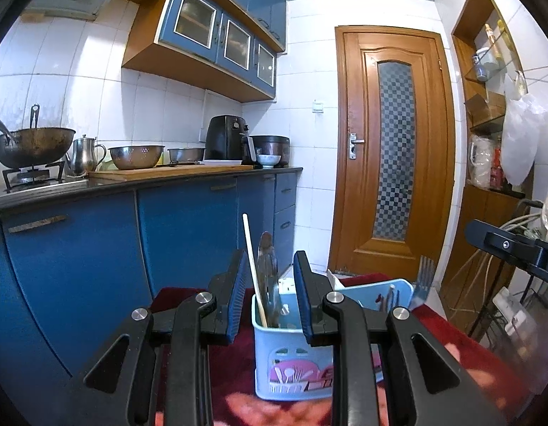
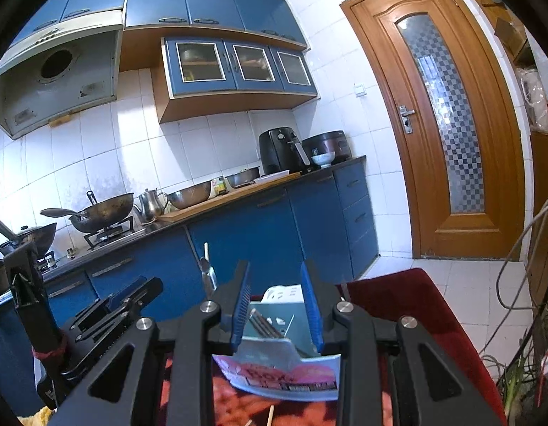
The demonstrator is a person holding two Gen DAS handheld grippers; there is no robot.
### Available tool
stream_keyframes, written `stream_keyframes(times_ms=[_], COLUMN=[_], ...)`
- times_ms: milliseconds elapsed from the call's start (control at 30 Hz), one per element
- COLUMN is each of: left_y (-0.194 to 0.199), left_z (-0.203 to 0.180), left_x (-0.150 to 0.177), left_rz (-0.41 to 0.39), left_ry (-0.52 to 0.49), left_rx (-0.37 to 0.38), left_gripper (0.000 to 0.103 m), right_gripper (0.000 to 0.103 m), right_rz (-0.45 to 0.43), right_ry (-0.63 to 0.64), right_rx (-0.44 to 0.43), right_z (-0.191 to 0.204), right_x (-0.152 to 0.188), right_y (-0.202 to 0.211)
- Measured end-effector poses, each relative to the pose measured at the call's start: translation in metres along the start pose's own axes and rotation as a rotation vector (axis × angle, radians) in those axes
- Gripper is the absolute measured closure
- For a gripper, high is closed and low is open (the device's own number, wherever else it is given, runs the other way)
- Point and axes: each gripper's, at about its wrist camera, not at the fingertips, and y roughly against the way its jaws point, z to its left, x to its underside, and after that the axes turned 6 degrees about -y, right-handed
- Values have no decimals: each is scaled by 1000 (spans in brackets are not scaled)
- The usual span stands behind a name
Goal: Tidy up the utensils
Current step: 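Move both grippers back down to the remaining utensils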
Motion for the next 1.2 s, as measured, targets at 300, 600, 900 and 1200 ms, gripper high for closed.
stream_keyframes(times_ms=[300,600,900,1200], left_y=[33,45,40,22], left_z=[-10,-16,-19,-18], left_x=[6,19,45,72], left_rz=[40,130,235,349], left_ry=[-28,-17,-19,5], left_rx=[41,77,91,110], left_gripper=[77,77,77,77], right_gripper=[72,72,72,72], right_rz=[55,139,235,312], right_ry=[-55,-68,-99,-123], right_rx=[28,62,98,143], right_z=[-6,-13,-29,-46], right_x=[10,33,61,86], right_y=[21,38,40,34])
